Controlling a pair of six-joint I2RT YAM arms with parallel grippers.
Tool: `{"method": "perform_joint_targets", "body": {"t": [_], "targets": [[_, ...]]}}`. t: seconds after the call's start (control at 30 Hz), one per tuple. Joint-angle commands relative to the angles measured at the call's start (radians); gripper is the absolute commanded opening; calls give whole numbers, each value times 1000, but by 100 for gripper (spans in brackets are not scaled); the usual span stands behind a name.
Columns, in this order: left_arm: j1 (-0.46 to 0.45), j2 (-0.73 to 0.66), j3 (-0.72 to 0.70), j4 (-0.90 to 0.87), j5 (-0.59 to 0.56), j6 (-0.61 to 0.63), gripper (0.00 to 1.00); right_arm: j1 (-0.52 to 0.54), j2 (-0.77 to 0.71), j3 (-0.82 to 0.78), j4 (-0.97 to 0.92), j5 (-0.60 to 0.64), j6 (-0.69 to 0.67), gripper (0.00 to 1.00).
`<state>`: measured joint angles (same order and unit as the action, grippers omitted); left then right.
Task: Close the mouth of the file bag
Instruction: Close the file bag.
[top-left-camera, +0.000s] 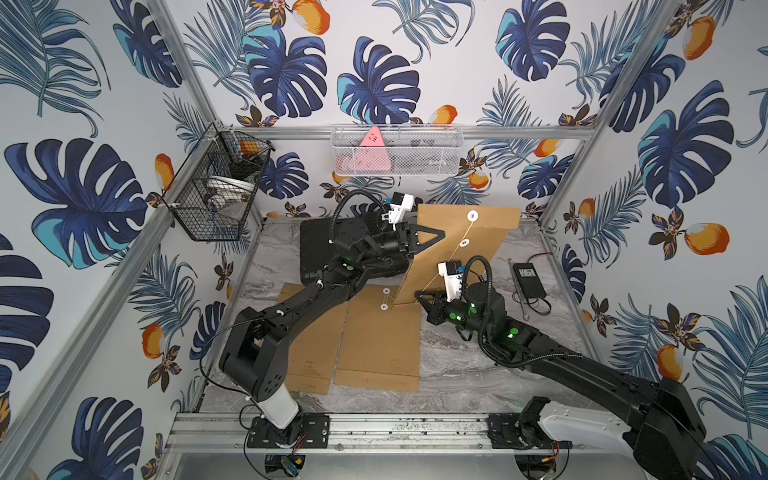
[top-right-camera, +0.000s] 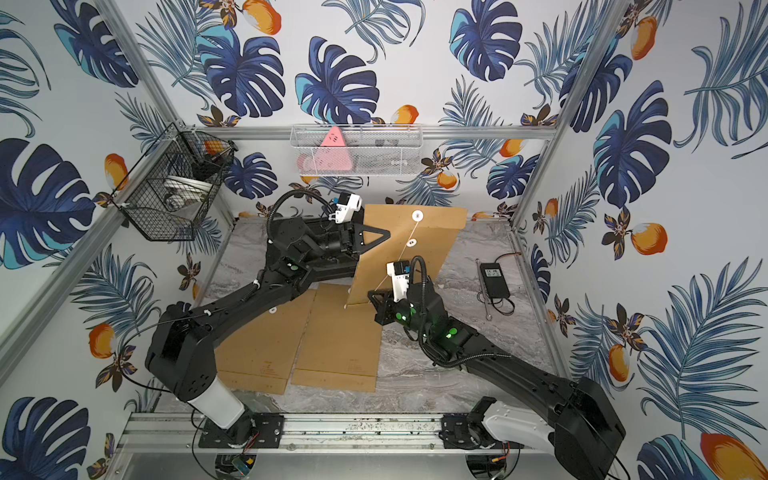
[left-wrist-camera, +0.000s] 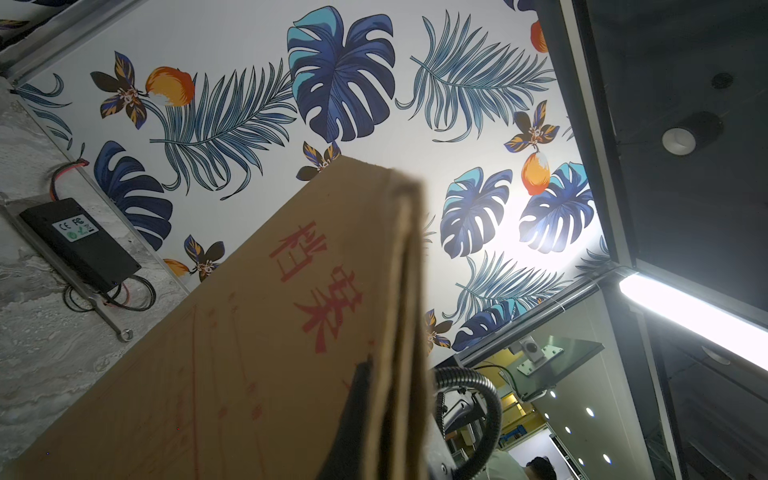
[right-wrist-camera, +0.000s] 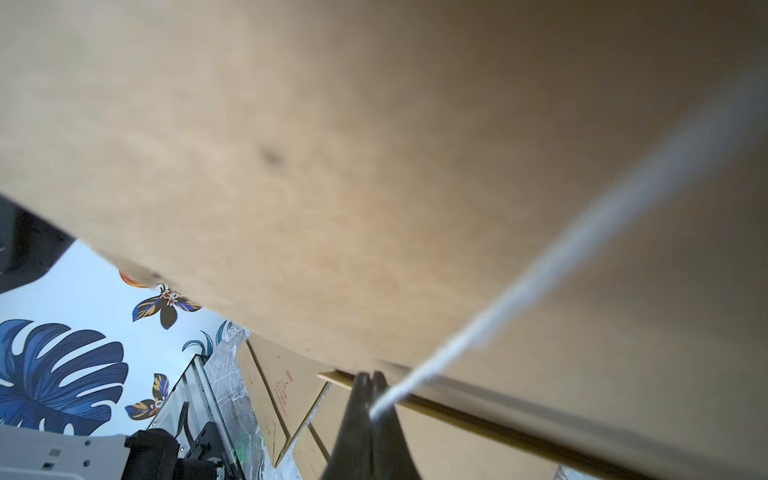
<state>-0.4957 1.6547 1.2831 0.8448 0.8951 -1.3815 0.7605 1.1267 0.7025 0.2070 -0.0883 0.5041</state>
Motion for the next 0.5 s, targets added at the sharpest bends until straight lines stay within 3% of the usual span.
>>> {"method": "perform_joint_targets", "body": {"t": [0.0,0.33,0.47], "targets": [[-1,-10,10,110,11,-52,0,-24,-7,-18,-13,-23,7,0],[2,-31,14,86,31,-43,0,-94,-31,-19,-38,-32,-26,0],[44,-32,-6,80,32,-32,0,-127,-89,-29,-101,-28,-68,0]]}}
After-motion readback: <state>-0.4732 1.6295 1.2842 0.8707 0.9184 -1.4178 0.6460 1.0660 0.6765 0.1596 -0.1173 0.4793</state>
